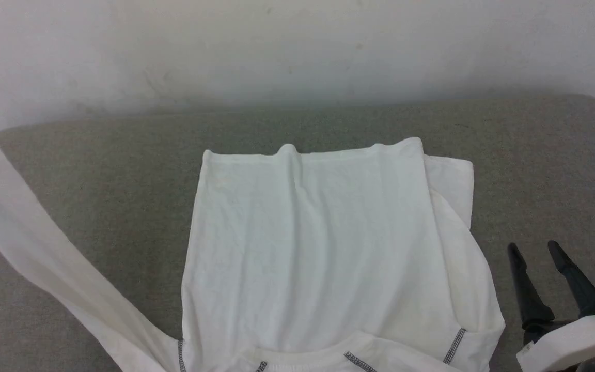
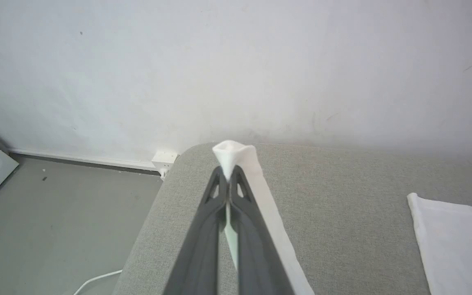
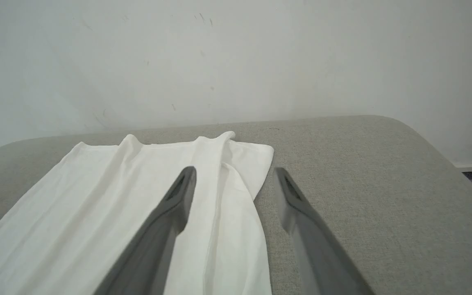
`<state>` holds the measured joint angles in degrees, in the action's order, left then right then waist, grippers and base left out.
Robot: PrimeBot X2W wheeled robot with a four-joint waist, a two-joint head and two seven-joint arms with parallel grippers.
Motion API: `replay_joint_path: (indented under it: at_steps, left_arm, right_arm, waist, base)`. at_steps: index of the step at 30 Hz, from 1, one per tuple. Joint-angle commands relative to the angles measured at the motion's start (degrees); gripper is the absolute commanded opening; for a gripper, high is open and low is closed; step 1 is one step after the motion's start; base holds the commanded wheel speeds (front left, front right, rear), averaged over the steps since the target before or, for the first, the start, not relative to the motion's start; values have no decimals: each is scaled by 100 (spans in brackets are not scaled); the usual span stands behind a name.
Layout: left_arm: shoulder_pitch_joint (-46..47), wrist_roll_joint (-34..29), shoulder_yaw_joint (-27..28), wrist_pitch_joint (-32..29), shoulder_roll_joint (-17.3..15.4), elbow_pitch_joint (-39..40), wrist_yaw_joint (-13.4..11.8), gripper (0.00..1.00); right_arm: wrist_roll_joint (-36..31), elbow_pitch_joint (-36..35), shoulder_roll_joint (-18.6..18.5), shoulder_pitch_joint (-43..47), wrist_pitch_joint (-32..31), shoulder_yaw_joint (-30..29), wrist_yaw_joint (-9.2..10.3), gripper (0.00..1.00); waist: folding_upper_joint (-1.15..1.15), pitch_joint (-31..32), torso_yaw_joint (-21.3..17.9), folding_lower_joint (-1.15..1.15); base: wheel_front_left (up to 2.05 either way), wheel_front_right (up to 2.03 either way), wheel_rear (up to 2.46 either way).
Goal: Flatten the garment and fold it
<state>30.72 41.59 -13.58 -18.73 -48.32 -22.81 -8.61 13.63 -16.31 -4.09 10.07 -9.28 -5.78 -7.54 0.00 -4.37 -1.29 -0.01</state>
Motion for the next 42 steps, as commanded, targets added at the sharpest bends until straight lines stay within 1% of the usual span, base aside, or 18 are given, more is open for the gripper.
replay_joint_path:
  at_steps: [1,6,8,11,13,16,19,22,27,30,31,32,35,38,42]
  left_arm:
    - [-67,-81,-104,-50,25,279,13,0]
    - [-48,-320,-560,-352,187,1291,12,0]
    - [-22,-372,-803,-507,364,1693,45,0]
    - [75,-536,-1242,-723,740,2214,19,0]
    - [128,-554,-1539,-845,1072,2440,53,0]
    - [195,-589,-1965,-894,1628,2552,95,0]
    - [233,-608,-2354,-850,2207,2444,133,0]
    - [246,-614,-2716,-727,2781,2167,210,0]
    - [134,-630,-3272,-434,3680,1502,322,0]
    - [-87,-555,-3570,-237,4136,1022,425,0]
    - [-145,-568,-3672,-158,4221,854,458,0]
    - [-145,-568,-3672,-158,4221,854,458,0]
    - [-331,-569,-3987,18,4395,368,575,0]
    - [-526,-519,-4348,119,4490,14,761,0]
    - [-649,-465,-4775,211,4534,-286,988,0]
  right_arm:
    - [-18,-49,38,96,-22,-37,5,100]
    - [-26,-116,83,187,-63,-71,5,100]
    - [-25,-151,95,200,-74,-87,5,100]
    - [-29,-200,106,215,-85,-106,5,100]
    - [-25,-219,111,210,-92,-113,5,100]
    - [-23,-232,116,177,-80,-130,5,100]
    - [13,-233,119,120,-65,-104,5,100]
    - [56,-211,120,85,-50,-145,5,100]
    - [69,-182,120,23,-51,-266,5,100]
    - [89,-167,121,-33,-54,-275,5,100]
    - [94,-161,121,-56,-51,-274,5,100]
    - [94,-161,121,-56,-51,-274,5,100]
    - [95,-153,121,-100,-59,-265,5,100]
    - [73,-148,121,-135,-74,-277,5,100]
    - [73,-130,121,-209,-89,-249,5,100]
  waist:
    - [0,299,155,1]
    - [0,429,107,1]
    - [0,451,85,1]
    - [0,473,46,1]
    - [0,476,3,1]
    - [0,450,-93,1]
    - [0,336,-240,1]
    - [0,220,-392,1]
    - [0,-20,-629,1]
    - [0,-184,-735,1]
    - [0,-228,-754,1]
    - [0,-228,-754,1]
    - [0,-349,-783,1]
    - [0,-436,-764,1]
    - [0,-475,-691,1]
  base:
    - [0,0,0]
    - [0,0,0]
    - [0,0,0]
    - [0,0,0]
    - [0,0,0]
    - [0,0,0]
    - [0,0,0]
    - [0,0,0]
    - [0,0,0]
    - [0,0,0]
    - [0,0,0]
    - [0,0,0]
    - [0,0,0]
    - [0,0,0]
    - [0,0,0]
